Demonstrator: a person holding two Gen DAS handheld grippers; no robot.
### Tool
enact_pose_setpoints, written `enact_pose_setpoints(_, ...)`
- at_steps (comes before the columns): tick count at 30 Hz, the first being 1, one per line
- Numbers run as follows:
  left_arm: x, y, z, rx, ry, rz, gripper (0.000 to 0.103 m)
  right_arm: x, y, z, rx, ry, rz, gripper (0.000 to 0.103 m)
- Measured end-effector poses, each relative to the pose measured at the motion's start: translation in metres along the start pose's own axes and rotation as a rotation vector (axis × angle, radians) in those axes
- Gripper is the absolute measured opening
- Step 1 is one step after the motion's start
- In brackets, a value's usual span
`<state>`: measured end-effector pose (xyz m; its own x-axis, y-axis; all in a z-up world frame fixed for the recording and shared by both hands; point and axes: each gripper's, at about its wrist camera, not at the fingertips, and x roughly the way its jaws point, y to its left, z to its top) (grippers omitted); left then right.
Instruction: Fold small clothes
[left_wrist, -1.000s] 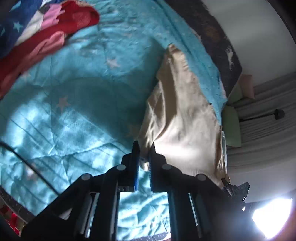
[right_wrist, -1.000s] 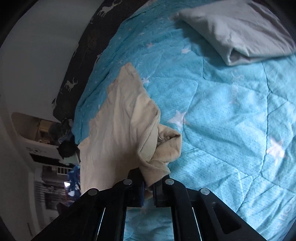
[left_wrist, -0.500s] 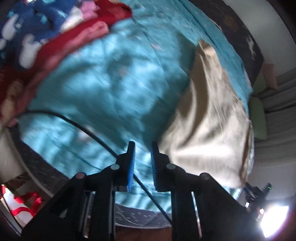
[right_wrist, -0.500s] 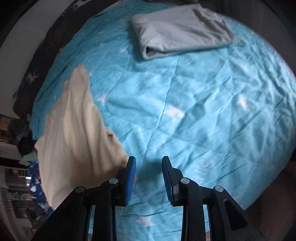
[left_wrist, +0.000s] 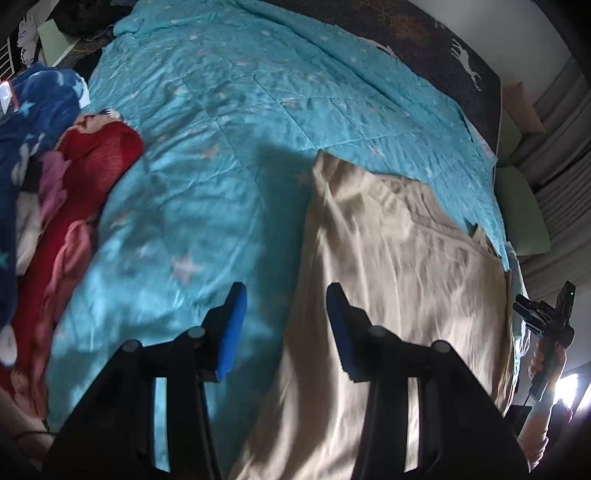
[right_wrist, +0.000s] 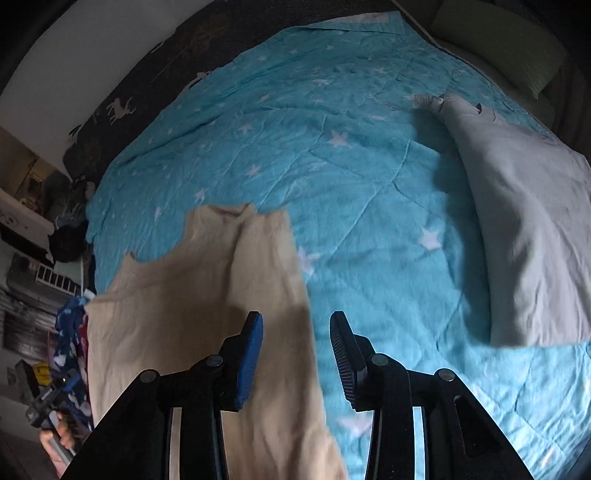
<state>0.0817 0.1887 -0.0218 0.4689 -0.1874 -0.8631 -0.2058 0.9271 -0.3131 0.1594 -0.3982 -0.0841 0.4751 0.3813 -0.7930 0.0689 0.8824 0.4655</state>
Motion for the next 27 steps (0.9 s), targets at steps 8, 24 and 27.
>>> enact_pose_setpoints(8, 0.039, -0.002, 0.049, -0.073, 0.02, -0.088, 0.052, 0.026, -0.022, 0.043, 0.137, 0.013, 0.207, 0.049)
enact_pose_setpoints(24, 0.058, -0.029, 0.094, -0.014, 0.021, -0.073, 0.009, 0.016, 0.026, 0.075, -0.056, -0.058, 0.064, 0.004)
enact_pose_setpoints(27, 0.077, -0.017, 0.092, -0.052, 0.047, -0.05, 0.012, 0.035, 0.022, 0.077, -0.062, -0.042, 0.03, 0.004)
